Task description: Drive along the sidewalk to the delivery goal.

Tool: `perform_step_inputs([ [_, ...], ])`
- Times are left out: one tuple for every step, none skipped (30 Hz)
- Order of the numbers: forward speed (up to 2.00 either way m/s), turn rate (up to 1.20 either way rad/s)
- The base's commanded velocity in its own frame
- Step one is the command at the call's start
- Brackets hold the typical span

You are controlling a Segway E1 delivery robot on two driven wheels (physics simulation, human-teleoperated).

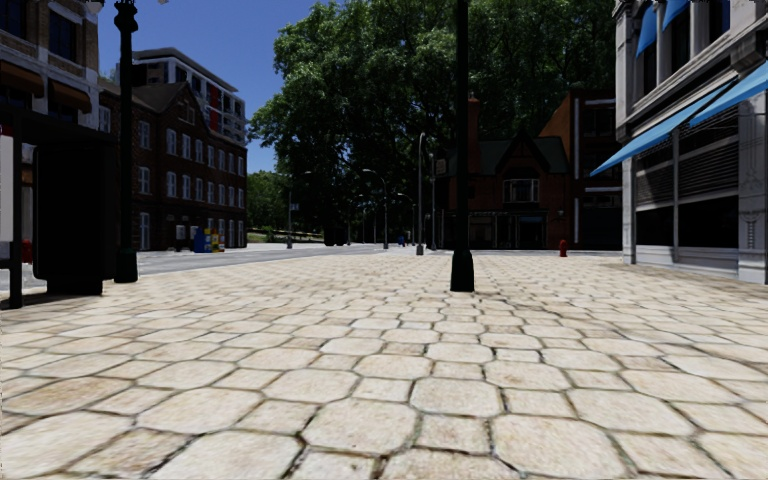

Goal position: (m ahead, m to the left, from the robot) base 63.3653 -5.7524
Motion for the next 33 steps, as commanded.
perform_step_inputs([
  [2.0, 0.0],
  [2.0, 0.0],
  [2.0, 0.0],
  [2.0, 0.0],
  [2.0, 0.0],
  [2.0, 0.0],
  [2.0, 0.0],
  [2.0, 0.0],
  [2.0, 0.0],
  [2.0, 0.0],
  [2.0, 0.0],
  [2.0, 0.0],
  [2.0, 0.0],
  [2.0, 0.0],
  [2.0, 0.0],
  [2.0, 0.0],
  [2.0, 0.0],
  [2.0, 0.0],
  [2.0, 0.0],
  [2.0, 0.0],
  [2.0, 0.0],
  [2.0, 0.0],
  [2.0, 0.0],
  [2.0, 0.0],
  [2.0, 0.0],
  [2.0, 0.0],
  [2.0, 0.0],
  [2.0, 0.0],
  [2.0, 0.0],
  [2.0, 0.0],
  [2.0, 0.0],
  [2.0, 0.0],
  [2.0, 0.0],
])
